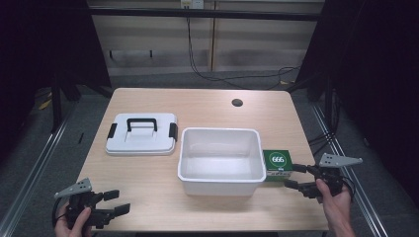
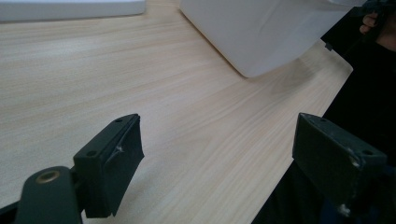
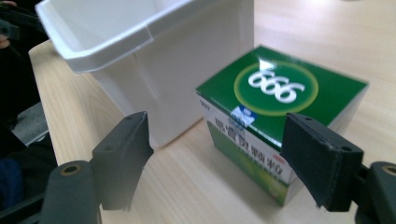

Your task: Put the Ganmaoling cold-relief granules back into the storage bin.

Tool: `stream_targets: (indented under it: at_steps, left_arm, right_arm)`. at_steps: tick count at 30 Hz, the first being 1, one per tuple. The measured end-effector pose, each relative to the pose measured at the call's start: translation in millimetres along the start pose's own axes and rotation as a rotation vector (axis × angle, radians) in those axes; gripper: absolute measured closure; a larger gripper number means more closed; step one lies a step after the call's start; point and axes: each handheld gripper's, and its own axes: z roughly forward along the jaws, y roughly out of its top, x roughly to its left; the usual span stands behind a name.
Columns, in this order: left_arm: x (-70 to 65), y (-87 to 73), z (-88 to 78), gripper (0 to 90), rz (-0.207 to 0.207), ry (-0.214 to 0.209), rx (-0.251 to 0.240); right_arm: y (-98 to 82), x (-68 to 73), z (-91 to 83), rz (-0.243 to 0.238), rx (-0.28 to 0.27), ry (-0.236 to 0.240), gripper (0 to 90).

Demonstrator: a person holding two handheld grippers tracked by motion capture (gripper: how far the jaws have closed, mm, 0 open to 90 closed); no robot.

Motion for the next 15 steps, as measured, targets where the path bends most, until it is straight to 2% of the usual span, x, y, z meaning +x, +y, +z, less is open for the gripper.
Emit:
stream_targets:
  at_steps: [3,4,6,8,15]
  left_arm:
    - [-0.7,-0.4,0.3,16.0,0.002,0.006,0.003]
    - [-0.6,-0.5,-0.8,16.1,0.003,0.01,0.001]
    - [-0.3,-0.7,-2.2,16.0,-0.002,0.014,-0.009]
    - [-0.3,-0.6,-2.0,16.0,-0.003,0.012,-0.009]
    - [-0.3,-0.2,-1.0,16.0,-0.005,0.006,-0.006]
  right_arm:
    - [-0.9,-0.6,1.6,0.036,0.01,-0.004,18.3]
    - [-1.0,0.0,1.4,0.038,0.006,-0.009,14.8]
    - [-0.5,1.4,1.0,0.037,0.007,-0.006,13.4]
    - [1.0,2.4,0.9,0.024,0.0,0.001,13.4]
    - [10.9,3.6,-0.4,-0.042,0.042,0.013,17.1]
